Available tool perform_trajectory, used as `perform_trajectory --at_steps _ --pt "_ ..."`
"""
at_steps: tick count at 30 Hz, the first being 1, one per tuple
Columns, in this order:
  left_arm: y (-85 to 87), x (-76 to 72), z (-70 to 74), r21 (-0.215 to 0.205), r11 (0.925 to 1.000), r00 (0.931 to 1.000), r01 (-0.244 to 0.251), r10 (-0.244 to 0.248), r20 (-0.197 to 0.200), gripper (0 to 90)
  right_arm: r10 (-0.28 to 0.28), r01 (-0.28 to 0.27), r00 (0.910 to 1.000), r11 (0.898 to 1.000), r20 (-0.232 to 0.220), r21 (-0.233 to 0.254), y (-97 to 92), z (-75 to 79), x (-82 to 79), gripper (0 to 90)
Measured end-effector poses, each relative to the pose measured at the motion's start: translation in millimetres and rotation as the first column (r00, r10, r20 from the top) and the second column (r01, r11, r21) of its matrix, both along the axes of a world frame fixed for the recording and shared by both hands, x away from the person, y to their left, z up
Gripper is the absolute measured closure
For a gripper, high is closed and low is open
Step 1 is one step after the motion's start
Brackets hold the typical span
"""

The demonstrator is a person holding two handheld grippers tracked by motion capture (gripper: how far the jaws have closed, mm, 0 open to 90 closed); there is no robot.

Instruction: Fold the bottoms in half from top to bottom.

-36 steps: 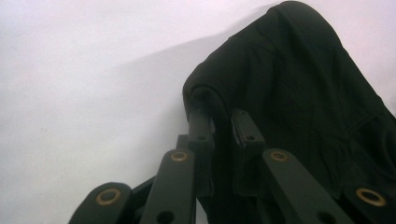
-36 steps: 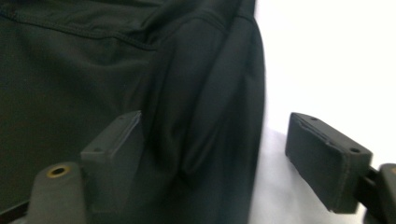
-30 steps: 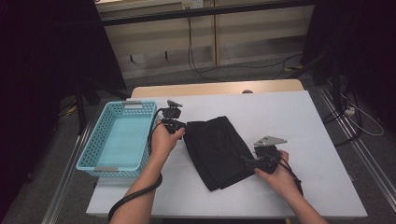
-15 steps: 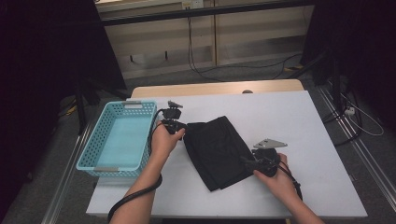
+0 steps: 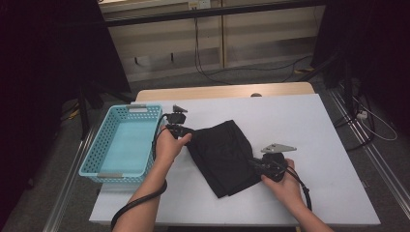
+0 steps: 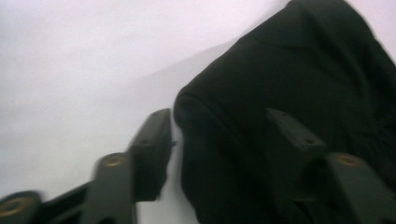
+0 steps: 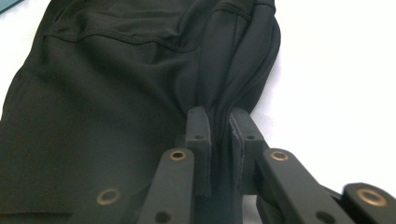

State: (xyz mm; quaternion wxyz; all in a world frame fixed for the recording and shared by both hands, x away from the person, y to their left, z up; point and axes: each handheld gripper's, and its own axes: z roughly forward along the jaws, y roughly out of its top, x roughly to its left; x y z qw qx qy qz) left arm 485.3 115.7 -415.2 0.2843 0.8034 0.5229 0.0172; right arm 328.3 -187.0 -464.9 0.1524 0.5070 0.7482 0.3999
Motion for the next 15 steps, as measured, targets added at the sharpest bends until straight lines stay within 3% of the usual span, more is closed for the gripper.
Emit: perform_trajectory --at_steps 5,11,12,13,14,15 --pt "0.9 -0.2 -7.4 -0.006 0.9998 0.9998 -0.017 0.017 -0.014 26.3 0.006 -0.006 0.9999 1.0 0.01 -0.015 1.3 0.8 -1.8 81.2" --pt "-6.5 -2.6 -20.5 0.028 0.9992 0.9995 -0.028 0.028 -0.017 25.1 0.011 -0.011 0.9998 1.0 0.015 -0.023 2.1 1.0 -3.2 81.1" --pt "-6.9 -2.7 -19.5 0.052 0.9986 0.9998 -0.008 0.009 -0.018 25.2 0.009 -0.008 0.9998 1.0 0.015 -0.02 2.3 0.9 -3.4 81.1" --pt "-9.8 -4.0 -19.3 0.077 0.997 1.0 -0.009 0.01 -0.003 27.0 0.008 -0.008 0.9998 1.0 0.015 -0.017 2.1 0.6 -3.4 81.1" --pt "-11.5 -5.0 -17.6 0.098 0.9952 1.0 -0.003 0.004 -0.008 34.3 0.006 -0.006 0.9999 1.0 0.016 -0.016 2.2 0.5 -3.6 81.1" --pt "-12.7 -5.5 -16.7 0.081 0.9968 0.9996 -0.001 0.003 -0.027 43.3 0.007 -0.007 0.9998 1.0 0.017 -0.016 2.7 0.6 -3.8 81.1"
